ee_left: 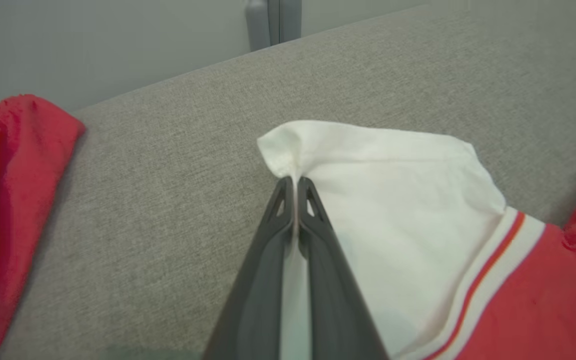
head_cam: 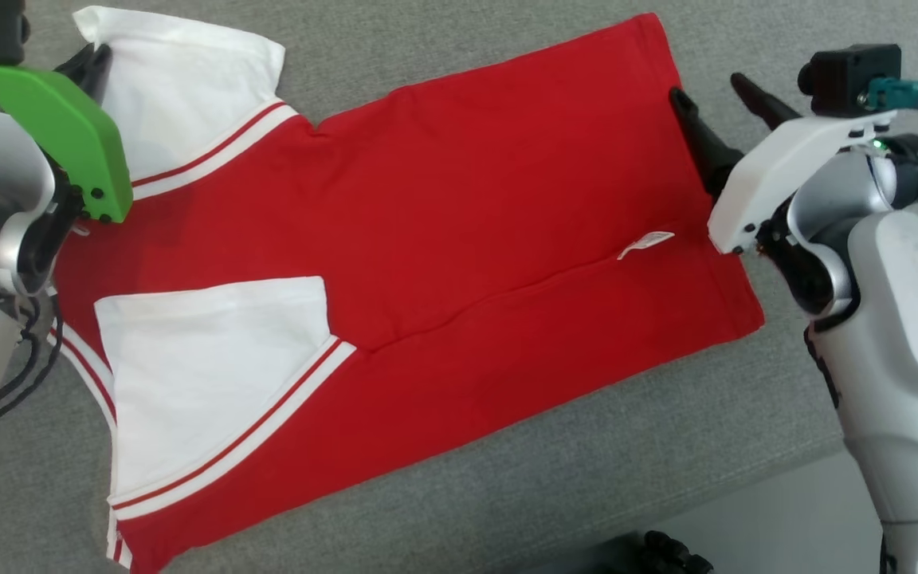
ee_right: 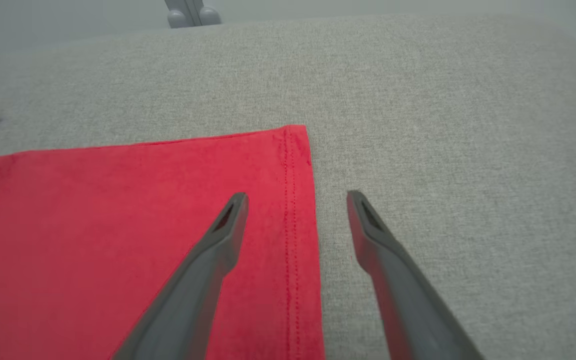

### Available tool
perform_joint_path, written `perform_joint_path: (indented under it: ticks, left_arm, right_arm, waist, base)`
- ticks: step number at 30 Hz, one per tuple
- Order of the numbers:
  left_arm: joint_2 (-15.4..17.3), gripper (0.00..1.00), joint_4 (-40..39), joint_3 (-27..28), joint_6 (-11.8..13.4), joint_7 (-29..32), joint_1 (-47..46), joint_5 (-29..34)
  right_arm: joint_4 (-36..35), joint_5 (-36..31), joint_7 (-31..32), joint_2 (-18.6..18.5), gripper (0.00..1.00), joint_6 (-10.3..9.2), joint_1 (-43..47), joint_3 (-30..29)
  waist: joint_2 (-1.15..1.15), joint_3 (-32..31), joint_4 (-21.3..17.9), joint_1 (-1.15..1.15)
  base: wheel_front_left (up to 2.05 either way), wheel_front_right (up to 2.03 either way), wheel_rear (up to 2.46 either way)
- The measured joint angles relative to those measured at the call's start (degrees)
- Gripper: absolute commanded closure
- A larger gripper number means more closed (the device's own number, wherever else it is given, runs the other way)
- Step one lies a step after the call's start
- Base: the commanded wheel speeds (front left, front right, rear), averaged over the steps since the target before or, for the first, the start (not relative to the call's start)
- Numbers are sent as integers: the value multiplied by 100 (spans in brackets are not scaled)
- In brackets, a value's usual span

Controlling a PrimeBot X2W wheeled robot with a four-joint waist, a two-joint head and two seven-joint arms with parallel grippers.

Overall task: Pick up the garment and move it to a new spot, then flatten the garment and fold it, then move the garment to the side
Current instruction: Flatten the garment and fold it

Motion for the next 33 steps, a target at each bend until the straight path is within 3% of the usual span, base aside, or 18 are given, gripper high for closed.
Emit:
perform_joint_path:
  ticks: [4, 17, 18, 19, 21, 22, 23, 33]
  left_arm:
    - [-91, 100, -311, -31, -48, -104, -12, 3]
    - [-438, 100, -993, -156, -8, -342, 5, 2]
    - [-445, 100, -999, -161, -4, -344, 8, 2]
    - [-453, 100, -1001, -169, -4, -350, 11, 2]
    - [-477, 100, -999, -179, -5, -398, 16, -2]
    - [-480, 100, -996, -179, -5, -415, 18, -7]
    - [-483, 100, -988, -178, -10, -447, 19, -9]
    - [-490, 100, -953, -161, -112, -679, 168, -92]
  right_arm:
    - [489, -181, 188, -214, 0, 0, -466, 52]
    - [2541, -621, 563, -270, 0, 1, -1675, -238]
    - [2659, -643, 599, -263, 15, 1, -1717, -269]
    - [2761, -668, 637, -260, 52, 1, -1777, -287]
    - [2936, -706, 690, -257, 75, 1, -1891, -324]
    - [2988, -735, 687, -250, 95, 3, -1917, -334]
    - [3036, -769, 655, -236, 100, 3, -1937, -345]
    - [3203, -732, -74, -168, 100, 3, -1857, -185]
  waist:
    - [0, -72, 201, 0]
    - [0, -40, 940, 0]
    - [0, -33, 971, 0]
    - [0, -25, 1006, 0]
    - [0, -22, 1060, 0]
    - [0, -29, 1072, 0]
    - [0, -46, 1081, 0]
    - [0, -395, 1097, 0]
  base:
    - [0, 0, 0]
    - [0, 0, 0]
    - [0, 0, 0]
    - [0, 0, 0]
    - [0, 0, 0]
    - [0, 0, 0]
    - [0, 0, 0]
    - [0, 0, 0]
